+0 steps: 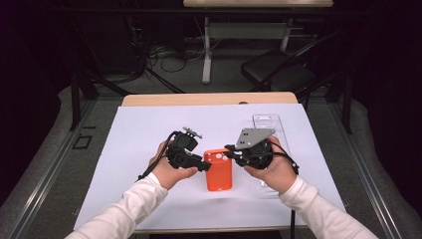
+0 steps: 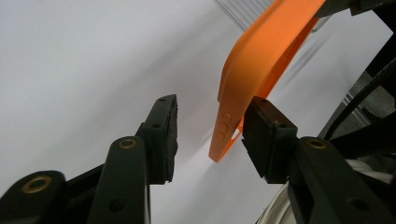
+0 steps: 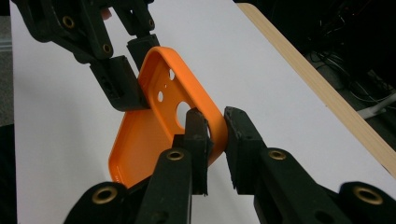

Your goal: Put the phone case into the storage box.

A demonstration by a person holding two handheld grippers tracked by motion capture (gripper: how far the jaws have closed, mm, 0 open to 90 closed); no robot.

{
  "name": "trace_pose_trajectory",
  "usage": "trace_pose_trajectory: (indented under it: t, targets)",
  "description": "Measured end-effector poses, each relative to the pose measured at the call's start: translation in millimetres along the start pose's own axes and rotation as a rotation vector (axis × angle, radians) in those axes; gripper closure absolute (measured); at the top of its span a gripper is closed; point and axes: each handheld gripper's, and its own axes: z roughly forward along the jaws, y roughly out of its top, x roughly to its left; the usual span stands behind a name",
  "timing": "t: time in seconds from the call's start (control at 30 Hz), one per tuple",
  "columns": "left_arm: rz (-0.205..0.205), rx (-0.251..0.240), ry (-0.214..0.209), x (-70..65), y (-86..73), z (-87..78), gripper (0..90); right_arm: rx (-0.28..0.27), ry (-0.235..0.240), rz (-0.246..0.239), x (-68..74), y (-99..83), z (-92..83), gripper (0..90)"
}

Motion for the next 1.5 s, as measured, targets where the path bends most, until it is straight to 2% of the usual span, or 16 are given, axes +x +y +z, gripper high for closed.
trace_pose_trajectory:
  t: [0.17, 0.27, 0.37, 0.5, 0.63, 0.77, 0.83, 0.97, 1.07, 1.27, 1.37, 1.5]
  targets:
    - [0.021, -0.024, -0.005, -2.2, 0.1, -2.7, 51.7, -0.019, 0.017, 0.009, -4.3, -0.9, -1.5, 79.9]
    - [0.039, -0.055, 0.010, -2.9, 0.5, -5.8, 47.6, -0.033, 0.024, 0.000, -5.8, -0.8, -3.3, 79.9]
    - [0.036, -0.067, -0.007, -1.9, 1.0, -8.8, 44.2, -0.053, 0.025, -0.018, -7.7, -0.1, -5.4, 79.9]
    - [0.085, -0.082, 0.014, -0.9, -0.3, -12.2, 43.1, -0.078, 0.030, -0.025, -12.7, 1.0, -8.6, 79.9]
    - [0.093, -0.101, 0.023, -0.4, -3.0, -14.2, 41.2, -0.095, 0.032, -0.037, -18.9, 0.6, -11.4, 79.8]
    - [0.137, -0.132, 0.016, 0.7, -5.1, -15.9, 41.2, -0.098, 0.024, -0.059, -24.1, -1.3, -14.1, 79.8]
    - [0.133, -0.132, 0.006, 0.8, -6.2, -16.0, 41.2, -0.103, 0.021, -0.062, -26.8, -2.3, -15.4, 79.8]
    - [0.107, -0.133, 0.025, 1.6, -10.2, -13.6, 40.3, -0.113, 0.012, -0.066, -32.1, -3.4, -17.6, 79.8]
    - [0.103, -0.138, 0.020, 3.1, -12.5, -12.4, 35.1, -0.116, 0.008, -0.071, -35.0, -3.9, -19.8, 79.8]
    - [0.112, -0.162, 0.035, 4.1, -14.5, -14.4, 25.3, -0.131, -0.004, -0.081, -42.7, -5.3, -24.0, 79.7]
    - [0.117, -0.172, 0.025, 5.8, -14.8, -16.4, 22.0, -0.142, -0.012, -0.084, -46.9, -6.1, -26.3, 79.7]
    - [0.119, -0.176, 0.033, 6.8, -15.0, -16.3, 20.2, -0.146, -0.028, -0.093, -52.7, -7.4, -29.0, 79.7]
